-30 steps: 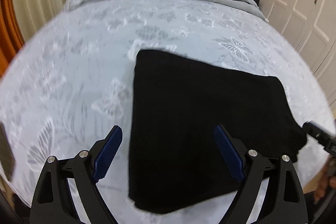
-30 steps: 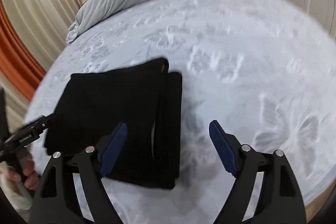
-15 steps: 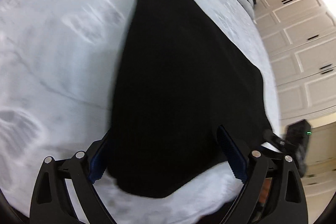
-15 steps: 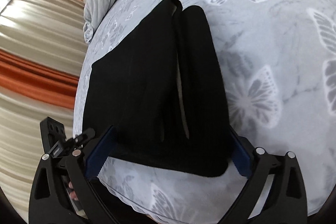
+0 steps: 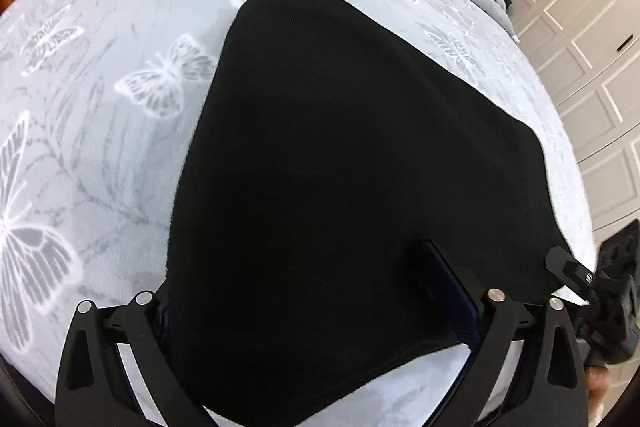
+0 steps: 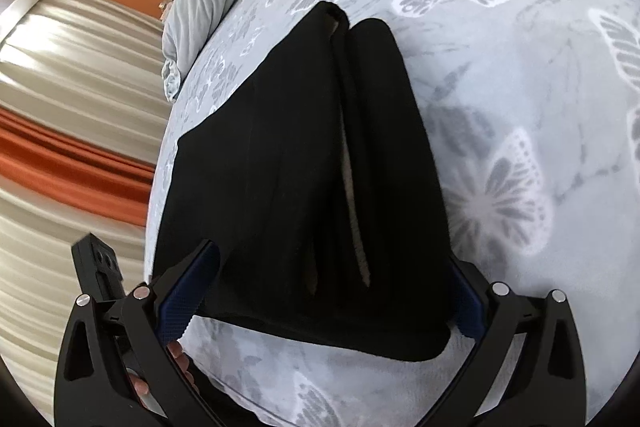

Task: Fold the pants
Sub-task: 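Grasp one side of the folded pants with the left tool while the right tool grasps the other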

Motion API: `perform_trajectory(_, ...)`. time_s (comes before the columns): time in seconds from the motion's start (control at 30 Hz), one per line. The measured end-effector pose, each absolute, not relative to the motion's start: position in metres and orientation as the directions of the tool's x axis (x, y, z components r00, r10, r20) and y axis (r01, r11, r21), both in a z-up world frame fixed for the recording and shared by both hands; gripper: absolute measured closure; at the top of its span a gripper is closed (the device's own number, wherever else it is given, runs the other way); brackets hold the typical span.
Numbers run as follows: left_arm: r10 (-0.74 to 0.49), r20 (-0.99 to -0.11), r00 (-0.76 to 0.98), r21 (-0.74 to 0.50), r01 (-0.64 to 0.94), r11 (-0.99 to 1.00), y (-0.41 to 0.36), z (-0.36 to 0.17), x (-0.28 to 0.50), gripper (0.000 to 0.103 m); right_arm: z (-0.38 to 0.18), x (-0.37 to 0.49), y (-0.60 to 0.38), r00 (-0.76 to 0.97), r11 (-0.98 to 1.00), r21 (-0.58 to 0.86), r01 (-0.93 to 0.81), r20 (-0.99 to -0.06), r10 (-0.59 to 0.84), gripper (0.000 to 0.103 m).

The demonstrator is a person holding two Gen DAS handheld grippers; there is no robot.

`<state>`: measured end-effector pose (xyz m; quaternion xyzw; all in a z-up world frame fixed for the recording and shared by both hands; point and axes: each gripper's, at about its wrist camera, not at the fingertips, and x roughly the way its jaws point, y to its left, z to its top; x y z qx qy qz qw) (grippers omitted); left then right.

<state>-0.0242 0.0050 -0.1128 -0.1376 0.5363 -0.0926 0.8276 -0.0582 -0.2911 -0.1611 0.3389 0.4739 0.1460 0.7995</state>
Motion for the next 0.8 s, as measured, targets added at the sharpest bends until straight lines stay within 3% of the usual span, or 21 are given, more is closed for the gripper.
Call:
perform_trajectory(0.37,-0.198,-0.854,0.481,-0.216,0.020,0.976,-0.012,-0.111,-0.026,0.005,-0.160,-0.060,-0.283,0.552,0.767,0.639,0.057,-0.660,0.509,0.005)
perform_trajectory(0.8,-0.181,-0.861,0.475,-0.199,0.012,0.980,-0.018,-0.111,-0.016,0.005,-0.160,-0.056,-0.277,0.575,0.773,0.630,0.079,-0.662,0.481,0.005)
